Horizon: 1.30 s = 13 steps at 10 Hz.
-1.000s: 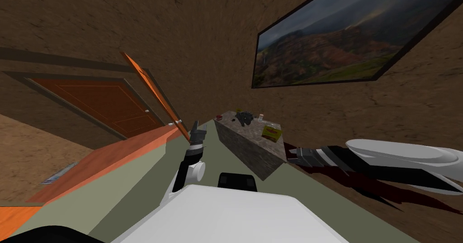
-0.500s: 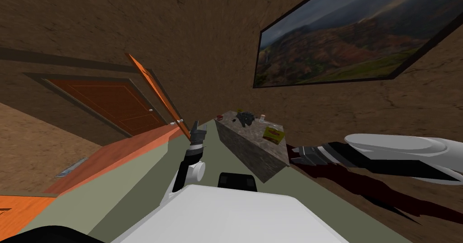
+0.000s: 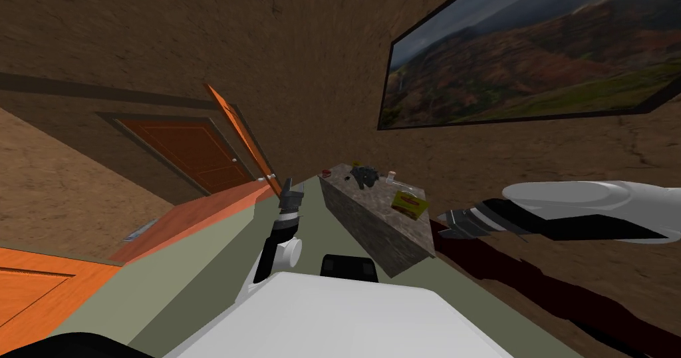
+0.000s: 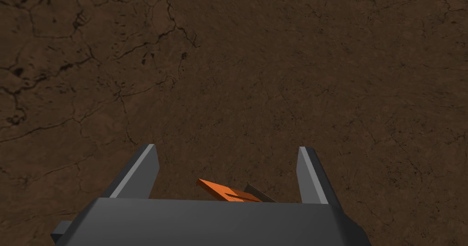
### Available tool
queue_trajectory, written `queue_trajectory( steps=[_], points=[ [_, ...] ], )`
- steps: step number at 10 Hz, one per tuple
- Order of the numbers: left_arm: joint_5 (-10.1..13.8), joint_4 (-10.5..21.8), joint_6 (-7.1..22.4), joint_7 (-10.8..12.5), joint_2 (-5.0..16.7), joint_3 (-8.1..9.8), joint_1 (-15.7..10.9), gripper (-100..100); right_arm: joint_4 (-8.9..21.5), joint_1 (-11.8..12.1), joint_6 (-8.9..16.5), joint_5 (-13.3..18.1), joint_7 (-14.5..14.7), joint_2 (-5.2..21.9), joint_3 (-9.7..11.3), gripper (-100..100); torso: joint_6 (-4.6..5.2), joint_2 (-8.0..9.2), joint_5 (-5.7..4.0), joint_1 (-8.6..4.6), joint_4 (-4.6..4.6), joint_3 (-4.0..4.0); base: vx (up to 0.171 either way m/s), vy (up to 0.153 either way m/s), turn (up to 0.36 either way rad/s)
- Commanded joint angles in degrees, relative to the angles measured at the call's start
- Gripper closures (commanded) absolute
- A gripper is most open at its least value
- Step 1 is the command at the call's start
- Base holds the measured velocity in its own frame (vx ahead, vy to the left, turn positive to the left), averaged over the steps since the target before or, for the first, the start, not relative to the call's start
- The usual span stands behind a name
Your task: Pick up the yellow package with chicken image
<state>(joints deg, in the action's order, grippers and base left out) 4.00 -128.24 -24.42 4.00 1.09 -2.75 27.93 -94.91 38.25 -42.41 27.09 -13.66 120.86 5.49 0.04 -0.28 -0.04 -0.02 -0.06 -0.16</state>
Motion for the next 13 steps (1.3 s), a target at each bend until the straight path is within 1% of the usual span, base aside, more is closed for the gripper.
queue_trajectory(
  steps=[1, 3, 5, 8, 9, 10, 11, 13],
  points=[
    [0.0, 0.0, 0.0, 0.0, 0.0, 0.0, 0.0, 0, 0.6, 0.9, -0.3, 0.2, -0.2, 2.0, -0.8, -100, 0.0, 0.0, 0.0, 0.0, 0.0, 0.0, 0.042, -0.024, 0.064],
    [0.0, 0.0, 0.0, 0.0, 0.0, 0.0, 0.0, 0, 2.5, 1.9, -1.4, 0.6, -0.5, 5.9, -1.6, -100, 0.01, 0.01, 0.0, 0.01, 0.0, 0.01, 0.043, -0.019, 0.108],
    [0.0, 0.0, 0.0, 0.0, 0.0, 0.0, 0.0, 0, 3.9, 2.7, -2.3, 0.7, -0.7, 9.0, -2.2, -100, 0.01, -0.03, 0.0, 0.02, -0.01, -0.02, 0.059, -0.021, 0.11],
    [0.0, 0.0, 0.0, 0.0, 0.0, 0.0, 0.0, 0, 5.2, 3.5, -3.3, 0.8, -0.8, 12.0, -2.9, -100, 0.04, 0.01, 0.01, 0.07, 0.0, 0.0, 0.044, -0.007, 0.071],
    [0.0, 0.0, 0.0, 0.0, 0.0, 0.0, 0.0, 0, 4.6, 3.0, -2.9, 0.9, -0.9, 11.4, -2.5, -100, 0.04, 0.04, 0.01, 0.09, 0.01, 0.02, 0.014, 0.0, 0.015],
    [0.0, 0.0, 0.0, 0.0, 0.0, 0.0, 0.0, 0, 4.6, 3.0, -2.9, 0.9, -1.0, 11.5, -2.5, 0, 0.07, 0.13, 0.0, 0.08, 0.03, 0.08, 0.0, 0.0, 0.0],
    [0.0, 0.0, 0.0, 0.0, 0.0, 0.0, 0.0, 0, 4.2, 3.3, -2.3, 1.8, 0.6, 10.2, -2.1, -100, 0.07, 0.19, 0.0, 0.08, 0.05, 0.12, 0.067, 0.031, -0.121],
    [0.0, 0.0, 0.0, 0.0, 0.0, 0.0, 0.0, 0, 3.7, 3.7, -1.4, 3.0, 2.8, 8.5, -1.6, -100, 0.1, -0.07, 0.04, 0.31, 0.0, -0.03, 0.094, 0.08, -0.201]
  ],
)
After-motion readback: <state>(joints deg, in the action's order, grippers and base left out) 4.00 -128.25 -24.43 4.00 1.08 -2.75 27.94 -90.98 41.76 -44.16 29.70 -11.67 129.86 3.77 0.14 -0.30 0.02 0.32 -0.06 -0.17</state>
